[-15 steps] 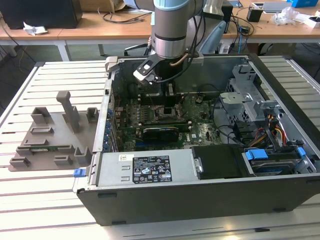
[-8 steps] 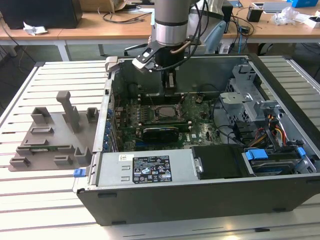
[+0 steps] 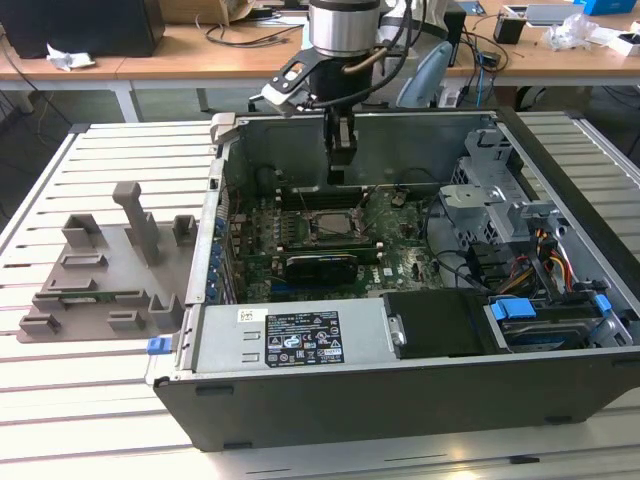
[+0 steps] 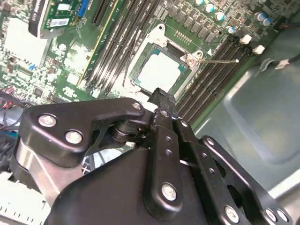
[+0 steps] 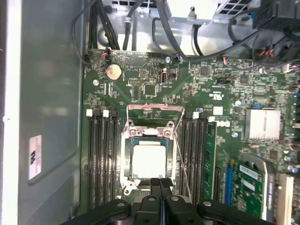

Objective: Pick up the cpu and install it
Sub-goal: 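Place the cpu into insertion slot, then close the cpu cover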

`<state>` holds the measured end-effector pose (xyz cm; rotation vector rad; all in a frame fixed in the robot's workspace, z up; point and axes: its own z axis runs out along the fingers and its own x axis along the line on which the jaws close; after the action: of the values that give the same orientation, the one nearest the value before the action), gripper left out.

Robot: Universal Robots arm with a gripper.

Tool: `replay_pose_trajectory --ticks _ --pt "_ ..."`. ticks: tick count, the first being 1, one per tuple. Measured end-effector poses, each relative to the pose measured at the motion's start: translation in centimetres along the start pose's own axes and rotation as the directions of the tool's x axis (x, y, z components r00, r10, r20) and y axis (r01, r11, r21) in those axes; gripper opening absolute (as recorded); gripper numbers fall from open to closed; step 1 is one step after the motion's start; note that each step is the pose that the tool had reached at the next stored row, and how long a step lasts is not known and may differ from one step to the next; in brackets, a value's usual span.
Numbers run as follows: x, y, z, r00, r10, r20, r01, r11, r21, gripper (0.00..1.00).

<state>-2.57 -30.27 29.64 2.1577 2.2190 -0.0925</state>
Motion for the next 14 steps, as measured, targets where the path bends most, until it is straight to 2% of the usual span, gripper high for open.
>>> replay_pose_trajectory --ticks 11,12,13,14 --pt "-0.02 0.03 -0.17 1.0 0.0 -0.0005 0.0 1.0 0.0 0.11" --pt "-0.02 0.36 -0.16 1.0 0.0 -0.0002 0.0 1.0 0.0001 0.11" --pt "-0.05 1.46 -0.15 1.0 0.0 -0.0004 0.0 1.0 0.0001 0.11" --pt "-0.07 1.98 -0.15 1.0 0.0 -0.0004 0.0 1.0 0.0004 0.11"
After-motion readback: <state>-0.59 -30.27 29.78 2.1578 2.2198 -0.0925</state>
